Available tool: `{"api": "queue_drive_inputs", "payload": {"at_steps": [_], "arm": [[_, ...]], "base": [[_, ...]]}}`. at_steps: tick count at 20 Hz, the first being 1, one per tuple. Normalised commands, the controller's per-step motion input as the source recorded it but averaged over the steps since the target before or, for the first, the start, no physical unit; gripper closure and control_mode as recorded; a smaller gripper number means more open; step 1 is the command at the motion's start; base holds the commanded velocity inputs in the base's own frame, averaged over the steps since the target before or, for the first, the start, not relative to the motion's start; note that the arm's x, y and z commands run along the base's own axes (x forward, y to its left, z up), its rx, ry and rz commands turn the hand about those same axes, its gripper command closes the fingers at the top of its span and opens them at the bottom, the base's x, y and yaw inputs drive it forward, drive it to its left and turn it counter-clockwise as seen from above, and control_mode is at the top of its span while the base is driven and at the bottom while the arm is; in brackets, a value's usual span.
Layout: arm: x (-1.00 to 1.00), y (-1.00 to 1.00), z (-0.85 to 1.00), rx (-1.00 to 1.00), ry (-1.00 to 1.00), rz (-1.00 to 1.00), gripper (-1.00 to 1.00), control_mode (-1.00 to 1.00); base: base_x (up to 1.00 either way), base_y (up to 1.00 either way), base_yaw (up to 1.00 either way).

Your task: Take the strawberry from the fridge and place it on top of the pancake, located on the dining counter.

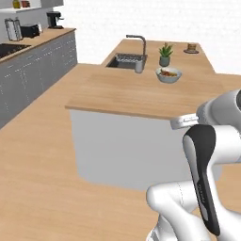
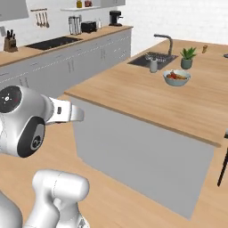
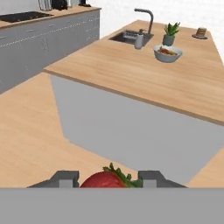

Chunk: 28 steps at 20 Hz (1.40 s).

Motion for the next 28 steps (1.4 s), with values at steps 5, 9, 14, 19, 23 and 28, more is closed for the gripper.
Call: {"api": "queue_drive_inputs", "payload": {"at_steps": [5,9,14,19,23,28], "arm": [[0.00,0.00,0.00,0.00,0.00,0.00,1.00,1.00],[0.00,0.00,0.00,0.00,0.00,0.00,1.00,1.00],[0.00,0.00,0.00,0.00,0.00,0.00,1.00,1.00],[0.00,0.00,0.00,0.00,0.00,0.00,1.00,1.00],[0.00,0.00,0.00,0.00,0.00,0.00,1.00,1.00],[0.00,0.00,0.00,0.00,0.00,0.00,1.00,1.00]], "base": [[-0.28,-1.00,-0.15],[-0.11,-1.00,0.00],[-0.03,-1.00,0.10],[0.00,-1.00,0.22],[0.04,-1.00,0.25],[0.68,-1.00,0.25]]}}
